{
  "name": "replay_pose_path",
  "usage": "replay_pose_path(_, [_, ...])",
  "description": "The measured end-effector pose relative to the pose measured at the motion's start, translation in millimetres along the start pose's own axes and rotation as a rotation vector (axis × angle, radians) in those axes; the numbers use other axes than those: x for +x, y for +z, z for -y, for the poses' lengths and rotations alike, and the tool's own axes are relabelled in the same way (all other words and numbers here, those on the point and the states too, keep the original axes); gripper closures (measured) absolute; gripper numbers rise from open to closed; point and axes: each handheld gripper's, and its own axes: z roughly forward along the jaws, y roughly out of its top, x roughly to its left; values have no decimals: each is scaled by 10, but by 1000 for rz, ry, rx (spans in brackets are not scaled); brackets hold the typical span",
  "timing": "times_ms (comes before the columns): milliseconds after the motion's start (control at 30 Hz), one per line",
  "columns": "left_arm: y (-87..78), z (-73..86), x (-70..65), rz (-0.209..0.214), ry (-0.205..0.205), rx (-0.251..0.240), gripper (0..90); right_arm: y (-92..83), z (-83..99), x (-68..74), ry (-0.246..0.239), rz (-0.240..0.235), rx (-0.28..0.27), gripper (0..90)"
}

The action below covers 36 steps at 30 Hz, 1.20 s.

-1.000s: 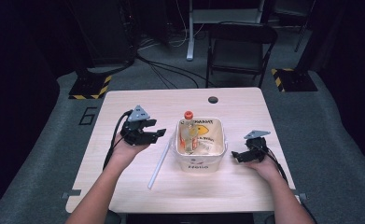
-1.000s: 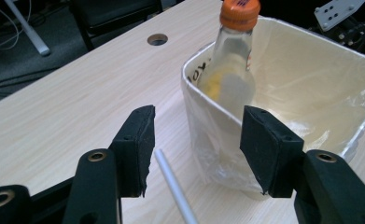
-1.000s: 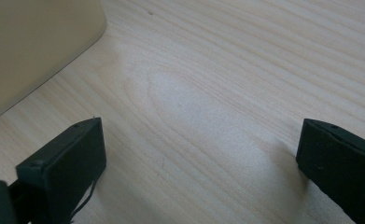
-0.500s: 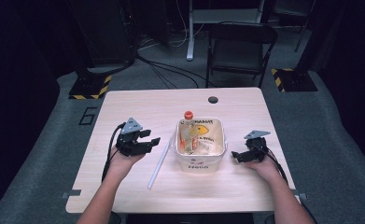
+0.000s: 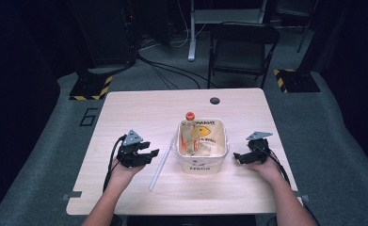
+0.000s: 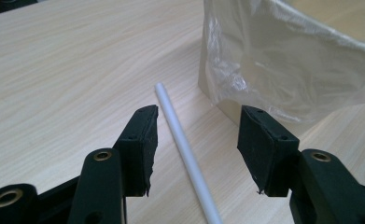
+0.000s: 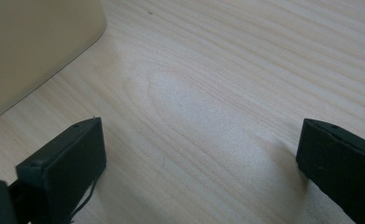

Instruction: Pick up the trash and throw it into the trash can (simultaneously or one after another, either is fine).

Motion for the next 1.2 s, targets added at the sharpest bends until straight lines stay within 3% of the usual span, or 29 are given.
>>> replay_pose_path(767, [233, 390, -121, -25, -33, 38, 555, -1, 3, -1, -5, 1, -2, 7])
replay_pose_path(1000, [275, 470, -165, -42, -49, 67, 588, -1, 3, -1, -5, 1, -2, 7])
replay_pose_path(1200, [362, 519, -194, -45, -45, 121, 616, -1, 3, -1, -5, 1, -2, 7])
